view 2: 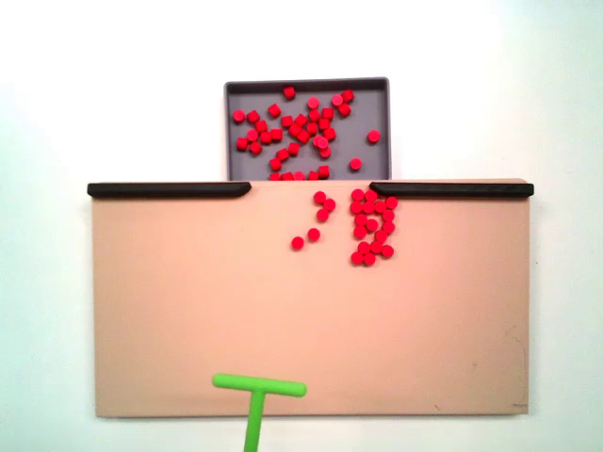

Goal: Push granules from left to the grey container

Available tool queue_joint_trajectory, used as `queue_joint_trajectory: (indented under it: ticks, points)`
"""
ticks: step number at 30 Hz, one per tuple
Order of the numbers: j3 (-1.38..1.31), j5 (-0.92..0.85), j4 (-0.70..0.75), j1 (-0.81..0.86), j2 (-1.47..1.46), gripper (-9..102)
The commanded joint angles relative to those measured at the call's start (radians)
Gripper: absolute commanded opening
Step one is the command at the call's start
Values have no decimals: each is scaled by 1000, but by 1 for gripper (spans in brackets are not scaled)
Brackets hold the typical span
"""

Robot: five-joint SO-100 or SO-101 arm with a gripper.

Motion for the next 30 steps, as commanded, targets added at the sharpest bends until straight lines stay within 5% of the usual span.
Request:
queue_joint_trajectory:
  ticks: [1,30]
  points:
    - [29,-110,-5,18,46,0]
    - [21,-187,-6,95,51,0]
